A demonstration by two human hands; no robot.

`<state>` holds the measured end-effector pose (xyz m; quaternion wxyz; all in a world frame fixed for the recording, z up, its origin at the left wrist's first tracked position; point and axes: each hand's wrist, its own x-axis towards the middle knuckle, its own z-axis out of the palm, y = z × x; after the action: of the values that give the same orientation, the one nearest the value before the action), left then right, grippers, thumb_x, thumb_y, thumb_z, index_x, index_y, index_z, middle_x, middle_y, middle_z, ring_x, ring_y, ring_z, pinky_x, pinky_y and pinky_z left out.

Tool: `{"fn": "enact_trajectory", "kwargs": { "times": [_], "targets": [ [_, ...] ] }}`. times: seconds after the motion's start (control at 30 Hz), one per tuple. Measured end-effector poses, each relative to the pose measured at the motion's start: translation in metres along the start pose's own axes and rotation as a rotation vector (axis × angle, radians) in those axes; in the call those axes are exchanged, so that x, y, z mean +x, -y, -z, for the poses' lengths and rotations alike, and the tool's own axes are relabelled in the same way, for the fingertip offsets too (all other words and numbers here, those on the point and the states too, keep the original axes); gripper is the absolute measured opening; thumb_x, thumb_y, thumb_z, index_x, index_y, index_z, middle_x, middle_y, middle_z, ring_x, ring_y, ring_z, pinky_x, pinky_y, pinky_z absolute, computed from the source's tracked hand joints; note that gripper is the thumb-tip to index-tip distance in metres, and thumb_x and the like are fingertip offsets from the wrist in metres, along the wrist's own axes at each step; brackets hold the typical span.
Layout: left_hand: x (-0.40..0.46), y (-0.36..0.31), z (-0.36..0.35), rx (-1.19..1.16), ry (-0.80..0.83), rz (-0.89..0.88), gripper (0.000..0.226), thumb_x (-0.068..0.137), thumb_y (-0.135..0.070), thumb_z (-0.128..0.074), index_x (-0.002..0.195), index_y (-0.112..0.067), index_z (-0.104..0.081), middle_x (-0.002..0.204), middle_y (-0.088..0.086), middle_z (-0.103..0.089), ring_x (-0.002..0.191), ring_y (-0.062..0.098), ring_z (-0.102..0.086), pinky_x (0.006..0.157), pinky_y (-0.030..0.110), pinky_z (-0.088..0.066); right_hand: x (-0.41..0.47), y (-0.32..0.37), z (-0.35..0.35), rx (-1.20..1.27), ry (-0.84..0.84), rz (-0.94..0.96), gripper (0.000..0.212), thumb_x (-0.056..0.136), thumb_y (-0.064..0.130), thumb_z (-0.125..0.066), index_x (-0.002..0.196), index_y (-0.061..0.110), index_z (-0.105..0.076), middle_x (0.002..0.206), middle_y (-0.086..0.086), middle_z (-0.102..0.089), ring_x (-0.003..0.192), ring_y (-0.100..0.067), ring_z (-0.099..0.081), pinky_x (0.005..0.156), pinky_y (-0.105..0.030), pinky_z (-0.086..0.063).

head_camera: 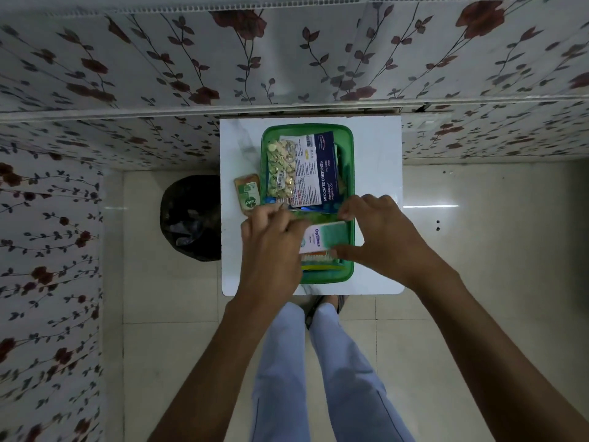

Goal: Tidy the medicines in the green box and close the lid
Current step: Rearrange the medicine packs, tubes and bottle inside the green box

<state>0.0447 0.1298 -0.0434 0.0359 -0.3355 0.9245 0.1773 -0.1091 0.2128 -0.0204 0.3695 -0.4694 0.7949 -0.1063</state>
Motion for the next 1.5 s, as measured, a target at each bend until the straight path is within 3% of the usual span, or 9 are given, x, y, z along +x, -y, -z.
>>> {"fn": "enact_trajectory", "kwargs": {
  "times": [0.13, 0.3, 0.43, 0.6, 0.7, 0.9, 1.1, 1.33, 1.5],
  "targets": [
    [-0.008, 0.001, -0.017, 0.036, 0.005, -0.046, 0.043, 0.053, -0.009, -0.079, 0.093, -0.019, -0.068, 0.098, -0.002, -0.068, 0.104, 0.023, -0.035, 0.080, 0.039, -0.044, -0.008, 0.000, -0.012, -0.154, 0.014, 0.129, 0.037, 0.075, 0.019, -0.070, 0.109, 0.012, -0.059, 0.108, -0.010, -0.064, 0.095, -0.030, -0.048, 0.076, -0.034, -0.044],
    [-0.022, 0.012, -0.018, -0.142, -0.160, -0.059, 0.036, 0.080, -0.047, -0.057, 0.103, -0.020, -0.065, 0.110, 0.000, -0.064, 0.110, 0.020, -0.038, 0.090, 0.036, -0.028, -0.004, -0.004, -0.027, -0.274, -0.014, 0.183, 0.029, 0.059, 0.008, -0.076, 0.087, 0.016, -0.071, 0.082, -0.006, -0.074, 0.070, -0.033, -0.052, 0.056, -0.038, -0.051],
    [-0.016, 0.029, -0.004, -0.305, -0.358, 0.189, 0.025, 0.090, -0.024, -0.044, 0.110, -0.017, -0.059, 0.113, 0.008, -0.060, 0.109, 0.024, -0.043, 0.090, 0.039, -0.033, -0.004, -0.002, -0.033, -0.314, -0.063, 0.168, 0.022, 0.059, 0.020, -0.079, 0.080, 0.024, -0.073, 0.078, -0.003, -0.074, 0.070, -0.033, -0.053, 0.057, -0.035, -0.049],
    [0.019, 0.070, -0.021, -0.471, -0.161, 0.588, 0.037, 0.086, -0.014, -0.055, 0.123, -0.009, -0.054, 0.124, 0.019, -0.051, 0.110, 0.035, -0.052, 0.096, 0.039, -0.043, 0.006, 0.011, -0.033, -0.426, -0.045, 0.119, 0.017, 0.067, 0.027, -0.075, 0.084, 0.023, -0.074, 0.087, -0.008, -0.067, 0.087, -0.032, -0.053, 0.070, -0.035, -0.046],
    [0.046, 0.078, -0.026, -0.525, -0.007, 0.642, 0.055, 0.081, -0.016, -0.063, 0.132, -0.008, -0.044, 0.131, 0.022, -0.044, 0.113, 0.037, -0.052, 0.098, 0.041, -0.044, 0.017, 0.010, -0.018, -0.185, -0.095, 0.133, 0.017, 0.085, 0.022, -0.057, 0.093, 0.015, -0.071, 0.099, -0.010, -0.068, 0.091, -0.029, -0.051, 0.077, -0.032, -0.043],
    [0.072, 0.082, -0.038, -0.449, 0.111, 0.614, 0.057, 0.077, -0.008, -0.064, 0.130, -0.013, -0.042, 0.128, 0.021, -0.040, 0.109, 0.037, -0.051, 0.091, 0.033, -0.043, 0.040, -0.019, 0.013, 0.404, -0.438, -0.319, 0.018, 0.088, 0.018, -0.053, 0.099, 0.020, -0.068, 0.080, -0.001, -0.063, 0.062, -0.011, -0.051, 0.057, -0.016, -0.038],
    [0.071, 0.078, -0.040, -0.616, 0.006, 0.722, 0.038, 0.075, 0.004, -0.061, 0.111, -0.001, -0.049, 0.115, 0.020, -0.058, 0.101, 0.031, -0.055, 0.077, 0.032, -0.042, 0.057, -0.013, 0.010, 0.503, -0.169, -0.396, 0.037, 0.089, 0.039, -0.050, 0.116, 0.016, -0.057, 0.104, -0.010, -0.068, 0.096, -0.030, -0.064, 0.087, -0.045, -0.053],
    [0.064, 0.087, -0.034, -0.778, -0.118, 0.872, 0.040, 0.076, 0.001, -0.063, 0.113, -0.009, -0.053, 0.114, 0.016, -0.059, 0.090, 0.021, -0.054, 0.072, 0.027, -0.042, 0.051, -0.008, -0.009, 0.189, -0.089, -0.333, 0.037, 0.094, 0.028, -0.043, 0.126, 0.009, -0.039, 0.111, -0.021, -0.064, 0.092, -0.037, -0.062, 0.074, -0.039, -0.051],
    [0.061, 0.091, -0.001, -1.003, -0.291, 0.906, 0.032, 0.073, -0.008, -0.072, 0.099, -0.012, -0.054, 0.111, 0.014, -0.065, 0.094, 0.026, -0.063, 0.084, 0.042, -0.055, 0.052, -0.011, -0.017, 0.139, -0.106, -0.273, 0.035, 0.096, 0.026, -0.037, 0.125, 0.006, -0.037, 0.110, -0.024, -0.064, 0.090, -0.040, -0.062, 0.075, -0.043, -0.052]
  ]
}}
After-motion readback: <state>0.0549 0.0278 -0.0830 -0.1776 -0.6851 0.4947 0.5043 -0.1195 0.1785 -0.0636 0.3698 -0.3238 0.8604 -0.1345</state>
